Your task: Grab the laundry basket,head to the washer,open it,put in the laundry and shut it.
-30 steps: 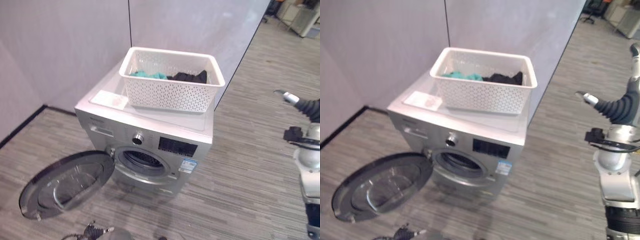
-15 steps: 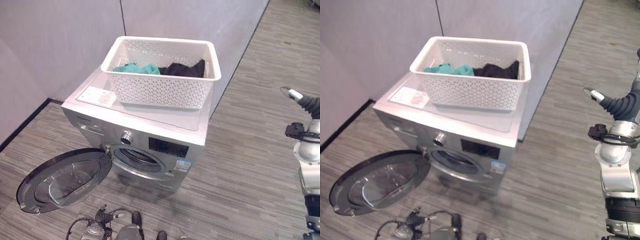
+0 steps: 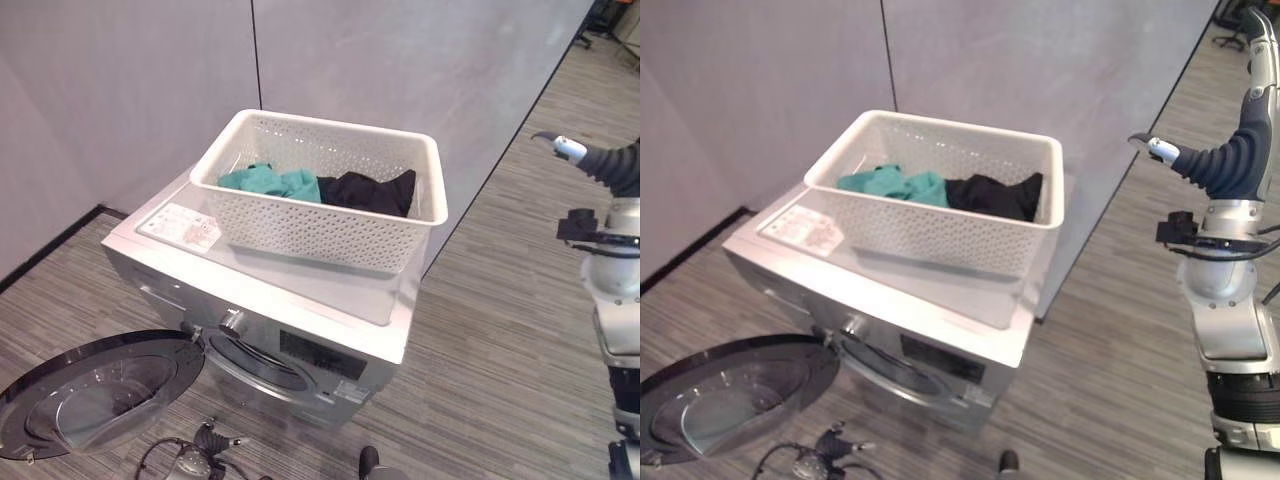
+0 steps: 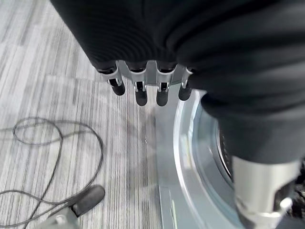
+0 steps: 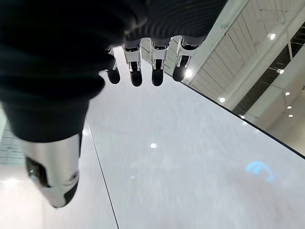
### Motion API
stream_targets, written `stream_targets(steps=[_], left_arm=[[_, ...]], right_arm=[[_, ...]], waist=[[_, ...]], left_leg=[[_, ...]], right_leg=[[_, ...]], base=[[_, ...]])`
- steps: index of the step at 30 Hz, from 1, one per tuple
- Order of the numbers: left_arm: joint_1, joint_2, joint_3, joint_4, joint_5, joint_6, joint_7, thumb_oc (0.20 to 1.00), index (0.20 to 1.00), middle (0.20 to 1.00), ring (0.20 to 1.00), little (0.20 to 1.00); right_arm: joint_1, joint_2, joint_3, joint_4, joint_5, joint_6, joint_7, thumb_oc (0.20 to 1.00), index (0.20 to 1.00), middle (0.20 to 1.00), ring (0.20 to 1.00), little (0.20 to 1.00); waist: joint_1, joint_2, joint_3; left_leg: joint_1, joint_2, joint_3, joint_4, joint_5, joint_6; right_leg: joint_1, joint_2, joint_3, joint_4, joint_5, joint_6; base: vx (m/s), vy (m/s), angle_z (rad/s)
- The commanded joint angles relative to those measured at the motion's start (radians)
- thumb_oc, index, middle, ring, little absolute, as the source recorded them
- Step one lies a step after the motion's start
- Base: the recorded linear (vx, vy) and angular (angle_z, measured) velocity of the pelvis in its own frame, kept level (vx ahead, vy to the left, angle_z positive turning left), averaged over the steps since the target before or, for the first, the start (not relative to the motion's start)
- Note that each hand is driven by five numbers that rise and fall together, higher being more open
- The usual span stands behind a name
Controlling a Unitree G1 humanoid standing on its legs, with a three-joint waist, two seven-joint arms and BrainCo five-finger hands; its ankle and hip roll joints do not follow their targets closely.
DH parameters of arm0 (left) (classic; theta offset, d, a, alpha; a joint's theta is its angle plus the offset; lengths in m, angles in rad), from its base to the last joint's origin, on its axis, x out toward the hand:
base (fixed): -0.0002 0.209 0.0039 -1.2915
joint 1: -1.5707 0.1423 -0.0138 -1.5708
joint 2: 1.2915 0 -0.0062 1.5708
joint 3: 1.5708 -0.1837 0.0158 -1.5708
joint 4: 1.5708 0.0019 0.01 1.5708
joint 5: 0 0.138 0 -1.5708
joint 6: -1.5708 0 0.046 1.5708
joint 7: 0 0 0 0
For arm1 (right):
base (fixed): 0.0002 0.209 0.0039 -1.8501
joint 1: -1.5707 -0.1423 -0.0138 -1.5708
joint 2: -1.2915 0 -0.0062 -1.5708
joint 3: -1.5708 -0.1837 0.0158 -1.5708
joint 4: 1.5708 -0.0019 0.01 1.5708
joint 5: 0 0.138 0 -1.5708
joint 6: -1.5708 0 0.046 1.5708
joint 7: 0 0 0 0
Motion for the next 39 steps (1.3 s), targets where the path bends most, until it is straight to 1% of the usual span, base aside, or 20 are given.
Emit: stream_targets(steps=[1, 5, 6, 7, 8, 12, 13, 14, 16, 17, 18, 21, 22, 23, 24, 25, 26, 30, 37, 39], left_arm=[[-0.055, 0.028, -0.002, 0.044, 0.027, -0.023, -0.008, 1.0, 1.0, 1.0, 1.0, 1.0], [-0.03, 0.02, -0.008, 0.046, 0.023, -0.026, -0.028, 1.0, 1.0, 1.0, 1.0, 1.0], [-0.03, 0.02, -0.007, 0.046, 0.023, -0.026, -0.028, 1.0, 1.0, 1.0, 1.0, 1.0], [-0.019, 0.022, -0.014, 0.054, 0.0, -0.027, -0.036, 1.0, 1.0, 1.0, 1.0, 1.0], [-0.019, 0.02, -0.011, 0.055, -0.001, -0.027, -0.036, 1.0, 1.0, 1.0, 1.0, 1.0], [-0.007, 0.022, -0.017, 0.064, -0.015, -0.025, -0.053, 1.0, 1.0, 1.0, 1.0, 1.0], [0.003, 0.024, -0.022, 0.073, -0.022, -0.024, -0.062, 1.0, 1.0, 1.0, 1.0, 1.0], [0.003, 0.022, -0.019, 0.073, -0.022, -0.024, -0.062, 1.0, 1.0, 1.0, 1.0, 1.0], [0.01, 0.026, -0.016, 0.079, -0.028, -0.025, -0.072, 1.0, 1.0, 1.0, 1.0, 1.0], [0.016, 0.031, -0.02, 0.081, -0.033, -0.027, -0.08, 1.0, 1.0, 1.0, 1.0, 1.0], [0.016, 0.028, -0.018, 0.081, -0.033, -0.027, -0.08, 1.0, 1.0, 1.0, 1.0, 1.0], [0.027, 0.042, -0.022, 0.083, -0.048, -0.026, -0.094, 1.0, 1.0, 1.0, 1.0, 1.0], [0.035, 0.049, -0.02, 0.086, -0.062, -0.025, -0.098, 1.0, 1.0, 1.0, 1.0, 1.0], [0.035, 0.046, -0.018, 0.086, -0.062, -0.025, -0.098, 1.0, 1.0, 1.0, 1.0, 1.0], [0.037, 0.05, -0.018, 0.088, -0.068, -0.025, -0.1, 1.0, 1.0, 1.0, 1.0, 1.0], [0.043, 0.058, -0.015, 0.092, -0.076, -0.023, -0.105, 1.0, 1.0, 1.0, 1.0, 1.0], [0.048, 0.063, -0.013, 0.093, -0.076, -0.023, -0.106, 1.0, 1.0, 1.0, 1.0, 1.0], [0.068, 0.08, 0.0, 0.089, -0.09, -0.023, -0.116, 1.0, 1.0, 1.0, 1.0, 1.0], [0.078, 0.102, 0.008, 0.094, -0.086, -0.025, -0.123, 1.0, 1.0, 1.0, 1.0, 1.0], [0.078, 0.109, 0.007, 0.095, -0.074, -0.023, -0.122, 1.0, 1.0, 1.0, 1.0, 1.0]], right_arm=[[-0.065, -0.084, -0.058, -0.041, 0.031, -0.035, 0.035, 1.0, 1.0, 1.0, 1.0, 1.0], [-0.125, -0.185, -0.032, -0.039, 0.083, -0.051, 0.089, 1.0, 1.0, 1.0, 1.0, 1.0], [-0.126, -0.185, -0.03, -0.039, 0.083, -0.051, 0.089, 1.0, 1.0, 1.0, 1.0, 1.0], [-0.204, -0.221, 0.047, 0.0, 0.158, -0.064, 0.132, 1.0, 1.0, 1.0, 1.0, 1.0], [-0.215, -0.223, 0.057, 0.006, 0.16, -0.066, 0.132, 1.0, 1.0, 1.0, 1.0, 1.0], [-0.35, -0.26, 0.231, 0.07, 0.265, -0.067, 0.233, 1.0, 1.0, 1.0, 1.0, 1.0], [-0.413, -0.271, 0.329, 0.094, 0.308, -0.064, 0.294, 1.0, 1.0, 1.0, 1.0, 1.0], [-0.425, -0.271, 0.34, 0.1, 0.31, -0.066, 0.294, 1.0, 1.0, 1.0, 1.0, 1.0], [-0.502, -0.282, 0.458, 0.132, 0.375, -0.066, 0.369, 1.0, 1.0, 1.0, 1.0, 1.0], [-0.585, -0.303, 0.566, 0.18, 0.435, -0.057, 0.418, 1.0, 1.0, 1.0, 1.0, 1.0], [-0.597, -0.303, 0.578, 0.185, 0.437, -0.059, 0.419, 1.0, 1.0, 1.0, 1.0, 1.0], [-0.782, -0.301, 0.792, 0.297, 0.473, -0.029, 0.488, 1.0, 1.0, 1.0, 1.0, 1.0], [-0.882, -0.268, 0.907, 0.39, 0.498, -0.013, 0.517, 1.0, 1.0, 1.0, 1.0, 1.0], [-0.892, -0.266, 0.916, 0.395, 0.5, -0.014, 0.518, 1.0, 1.0, 1.0, 1.0, 1.0], [-0.933, -0.253, 0.962, 0.431, 0.508, -0.007, 0.532, 1.0, 1.0, 1.0, 1.0, 1.0], [-0.996, -0.221, 1.05, 0.518, 0.495, 0.018, 0.568, 1.0, 1.0, 1.0, 1.0, 1.0], [-1.02, -0.211, 1.086, 0.551, 0.483, 0.025, 0.585, 1.0, 1.0, 1.0, 1.0, 1.0], [-1.051, -0.186, 1.168, 0.618, 0.477, 0.043, 0.634, 1.0, 1.0, 1.0, 1.0, 1.0], [-1.086, -0.171, 1.26, 0.616, 0.472, 0.058, 0.69, 1.0, 1.0, 1.0, 1.0, 1.0], [-1.099, -0.175, 1.288, 0.576, 0.47, 0.06, 0.707, 1.0, 1.0, 1.0, 1.0, 1.0]], waist=[[0.012, -0.057, -0.041], [0.01, -0.062, -0.062], [0.01, -0.062, -0.061], [0.017, -0.073, -0.068], [0.015, -0.071, -0.067], [0.02, -0.082, -0.074], [0.026, -0.089, -0.077], [0.023, -0.086, -0.077], [0.027, -0.092, -0.079], [0.032, -0.1, -0.079], [0.03, -0.097, -0.079], [0.042, -0.112, -0.076], [0.05, -0.118, -0.073], [0.047, -0.115, -0.073], [0.05, -0.118, -0.071], [0.058, -0.126, -0.066], [0.062, -0.129, -0.064], [0.079, -0.146, -0.042], [0.104, -0.165, 0.003], [0.108, -0.171, 0.013]], left_leg=[[-0.062, -0.036, -0.004, 0.044, -0.043, -0.051], [-0.046, -0.014, -0.006, 0.02, -0.033, -0.069], [-0.046, -0.014, -0.006, 0.019, -0.033, -0.069], [-0.035, 0.0, -0.004, 0.009, -0.026, -0.077], [-0.033, 0.0, -0.003, 0.008, -0.026, -0.078], [-0.022, 0.016, 0.001, -0.004, -0.018, -0.089], [-0.018, 0.022, 0.002, -0.01, -0.012, -0.093], [-0.018, 0.023, 0.003, -0.011, -0.012, -0.093], [-0.014, 0.028, 0.006, -0.019, -0.005, -0.099], [-0.013, 0.032, 0.006, -0.023, 0.0, -0.103], [-0.013, 0.032, 0.006, -0.024, 0.0, -0.103], [-0.017, 0.037, 0.006, -0.03, 0.009, -0.111], [-0.02, 0.04, 0.005, -0.033, 0.014, -0.116], [-0.02, 0.04, 0.005, -0.034, 0.014, -0.116], [-0.023, 0.041, 0.004, -0.034, 0.017, -0.118], [-0.032, 0.043, 0.0, -0.033, 0.02, -0.12], [-0.037, 0.045, -0.001, -0.034, 0.023, -0.122], [-0.069, 0.051, -0.014, -0.028, 0.031, -0.126], [-0.113, 0.058, -0.037, -0.025, 0.048, -0.133], [-0.123, 0.061, -0.043, -0.025, 0.052, -0.135]], right_leg=[[0.041, -0.062, -0.026, 0.093, -0.107, 0.053], [0.068, -0.038, -0.031, 0.057, -0.114, 0.045], [0.068, -0.038, -0.031, 0.057, -0.114, 0.045], [0.079, -0.024, -0.028, 0.043, -0.118, 0.04], [0.079, -0.024, -0.027, 0.042, -0.118, 0.04], [0.091, -0.008, -0.026, 0.029, -0.121, 0.033], [0.095, -0.002, -0.025, 0.022, -0.122, 0.03], [0.095, -0.002, -0.025, 0.022, -0.121, 0.03], [0.098, 0.004, -0.026, 0.017, -0.121, 0.027], [0.099, 0.007, -0.029, 0.015, -0.121, 0.026], [0.099, 0.007, -0.029, 0.015, -0.121, 0.026], [0.1, 0.011, -0.036, 0.008, -0.119, 0.025], [0.099, 0.013, -0.04, 0.002, -0.116, 0.025], [0.099, 0.013, -0.04, 0.002, -0.116, 0.025], [0.097, 0.014, -0.041, 0.0, -0.116, 0.024], [0.094, 0.016, -0.044, -0.003, -0.113, 0.024], [0.093, 0.017, -0.046, -0.006, -0.113, 0.024], [0.074, 0.021, -0.056, -0.005, -0.112, 0.023], [0.047, 0.025, -0.077, 0.003, -0.114, 0.017], [0.04, 0.026, -0.084, 0.006, -0.115, 0.016]], base=[[0.09, -0.083, 0.03], [0.04, -0.05, 0.02], [0.03, -0.07, 0.0], [0.02, -0.053, -0.01], [0.02, -0.072, -0.04], [0.01, -0.033, 0.04], [0.01, -0.017, 0.03], [0.0, -0.012, 0.04], [0.0, 0.0, 0.0], [0.0, -0.006, -0.03], [-0.01, 0.001, -0.08], [0.0, 0.002, -0.01], [0.0, 0.0, 0.0], [0.0, 0.0, 0.0], [-0.01, 0.005, 0.1], [-0.01, 0.008, 0.04], [-0.01, 0.002, -0.04], [-0.04, -0.014, 0.17], [-0.04, -0.014, 0.11], [-0.02, -0.01, 0.06]])
